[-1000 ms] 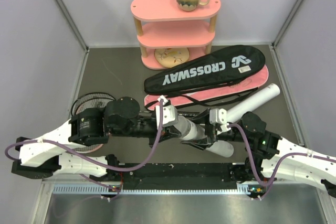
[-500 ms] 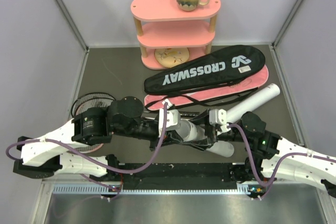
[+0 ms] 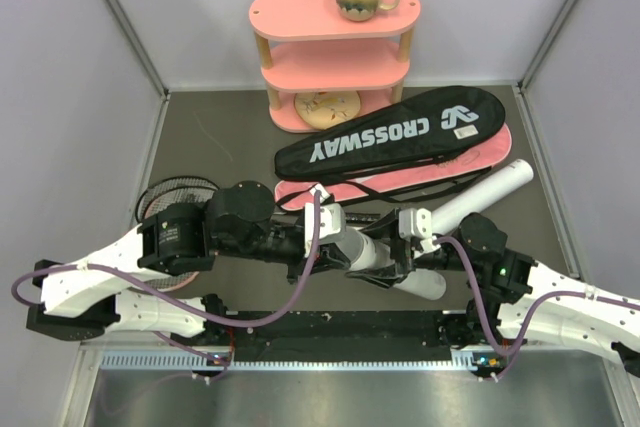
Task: Pack up the badminton gear
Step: Close the lid on the shuttle tube.
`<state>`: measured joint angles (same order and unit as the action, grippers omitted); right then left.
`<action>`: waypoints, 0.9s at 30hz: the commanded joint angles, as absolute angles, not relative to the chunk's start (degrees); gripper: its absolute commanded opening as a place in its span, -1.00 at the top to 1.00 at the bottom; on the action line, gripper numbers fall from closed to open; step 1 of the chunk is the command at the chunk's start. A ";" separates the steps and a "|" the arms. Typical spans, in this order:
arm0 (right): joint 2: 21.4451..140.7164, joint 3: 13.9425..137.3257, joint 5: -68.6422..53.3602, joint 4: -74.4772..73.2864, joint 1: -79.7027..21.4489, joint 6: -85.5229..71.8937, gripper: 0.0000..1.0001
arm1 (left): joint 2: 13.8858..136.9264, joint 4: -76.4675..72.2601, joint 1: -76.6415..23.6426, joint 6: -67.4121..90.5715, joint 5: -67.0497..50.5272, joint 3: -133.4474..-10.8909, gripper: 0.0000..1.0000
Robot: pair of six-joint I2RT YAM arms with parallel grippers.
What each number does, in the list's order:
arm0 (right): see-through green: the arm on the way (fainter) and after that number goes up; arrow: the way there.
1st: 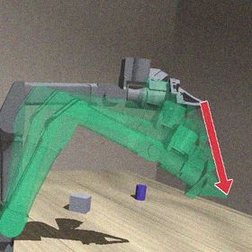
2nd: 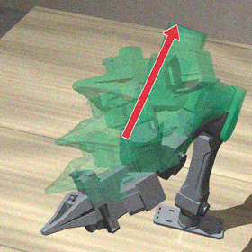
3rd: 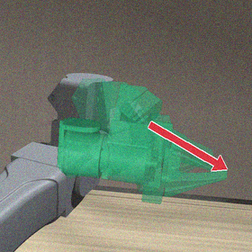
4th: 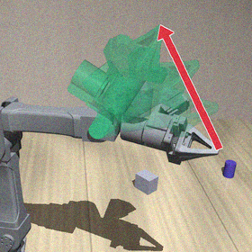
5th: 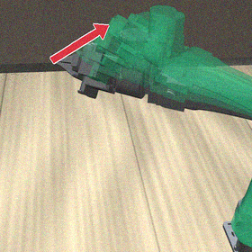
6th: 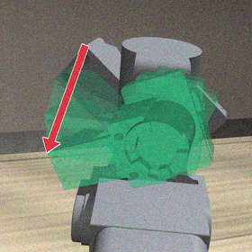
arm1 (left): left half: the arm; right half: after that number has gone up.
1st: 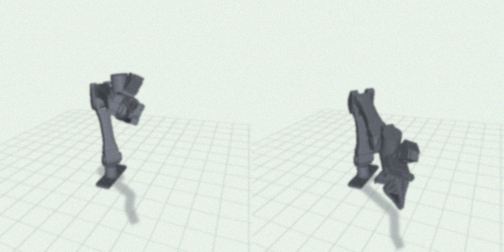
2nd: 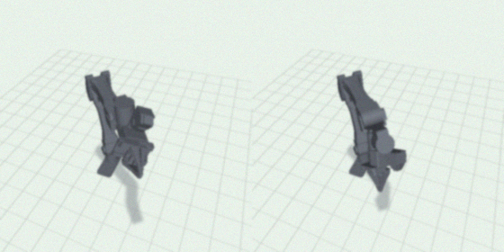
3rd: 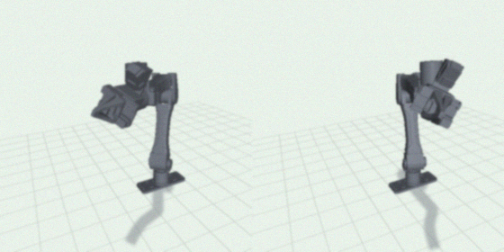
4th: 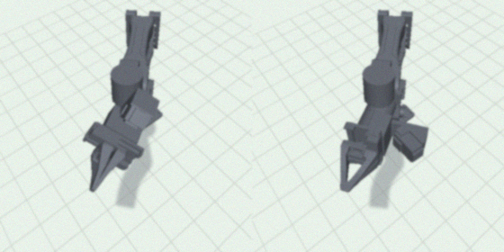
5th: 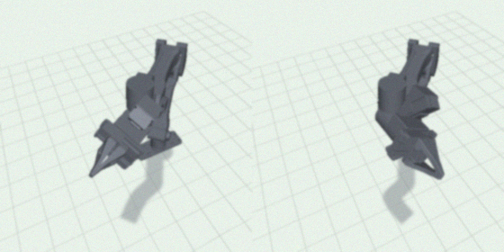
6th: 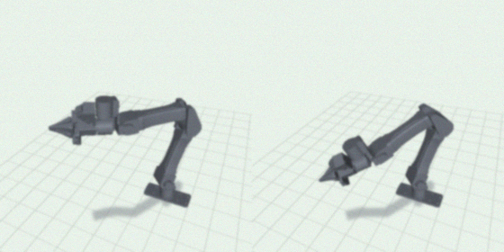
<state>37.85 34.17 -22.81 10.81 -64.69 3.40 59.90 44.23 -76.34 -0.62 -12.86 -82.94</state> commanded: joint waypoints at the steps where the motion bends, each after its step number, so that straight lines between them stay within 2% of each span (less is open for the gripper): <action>1: 36.65 36.21 -24.70 15.64 -64.69 2.37 1.00 | 61.17 44.56 -75.94 -1.41 -14.33 -84.20 1.00; 8: 36.83 36.74 -27.15 16.44 -64.69 2.20 1.00 | 64.42 46.14 -75.59 -3.07 -24.77 -84.29 1.00; 27: 35.42 40.34 -39.63 17.75 -64.78 1.41 1.00 | 67.67 45.09 -68.03 -4.22 -41.04 -81.30 0.96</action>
